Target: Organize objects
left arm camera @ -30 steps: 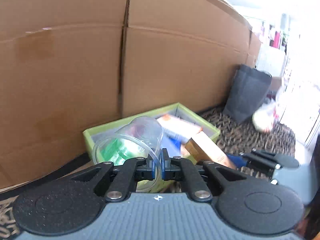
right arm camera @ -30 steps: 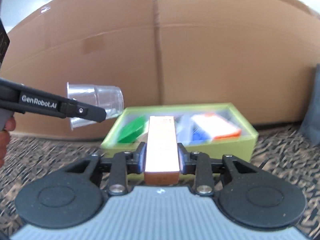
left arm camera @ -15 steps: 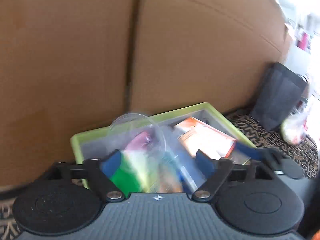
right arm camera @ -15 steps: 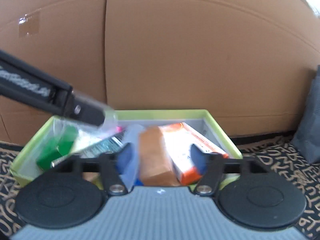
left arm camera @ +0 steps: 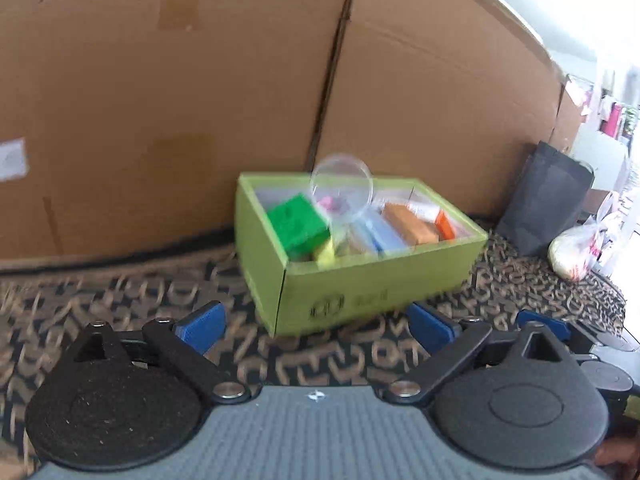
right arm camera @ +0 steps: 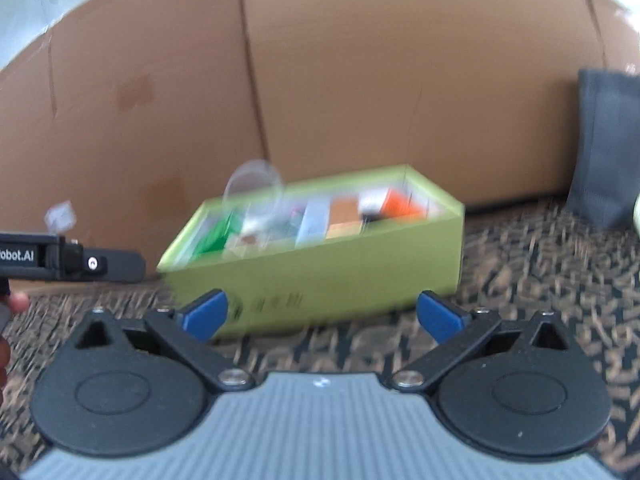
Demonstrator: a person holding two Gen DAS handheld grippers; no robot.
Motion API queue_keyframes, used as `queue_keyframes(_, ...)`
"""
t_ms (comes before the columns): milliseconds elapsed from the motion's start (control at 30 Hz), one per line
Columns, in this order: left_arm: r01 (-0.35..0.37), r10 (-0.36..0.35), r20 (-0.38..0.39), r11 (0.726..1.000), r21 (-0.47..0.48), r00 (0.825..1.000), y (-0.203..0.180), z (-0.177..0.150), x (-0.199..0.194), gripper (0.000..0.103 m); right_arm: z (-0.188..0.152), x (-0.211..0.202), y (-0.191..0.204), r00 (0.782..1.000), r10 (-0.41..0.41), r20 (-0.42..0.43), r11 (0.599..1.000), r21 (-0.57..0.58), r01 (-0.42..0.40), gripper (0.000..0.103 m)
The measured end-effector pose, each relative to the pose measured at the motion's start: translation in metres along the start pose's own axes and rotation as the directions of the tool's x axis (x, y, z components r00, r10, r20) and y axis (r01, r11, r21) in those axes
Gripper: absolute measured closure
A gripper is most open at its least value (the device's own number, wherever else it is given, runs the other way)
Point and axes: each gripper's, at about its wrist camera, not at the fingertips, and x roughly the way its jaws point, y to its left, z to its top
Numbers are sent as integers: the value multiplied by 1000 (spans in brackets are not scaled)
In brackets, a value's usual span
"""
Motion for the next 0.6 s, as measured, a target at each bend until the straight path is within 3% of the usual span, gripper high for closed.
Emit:
queue_keyframes(133, -39, 37, -38, 999, -35, 999, -5, -16, -15, 2, -8, -26, 6, 999, -42, -19, 998, -52, 41, 0)
queue_keyframes(433, -168, 168, -38, 986, 11, 985, -20, -39, -35, 0, -11, -66, 2, 994, -111, -10, 991, -82, 110, 0)
queue_keyframes(600, -181, 181, -31, 983, 21, 983, -24, -39, -41, 0, -13, -72, -1, 994, -112, -11, 991, -73, 111, 0)
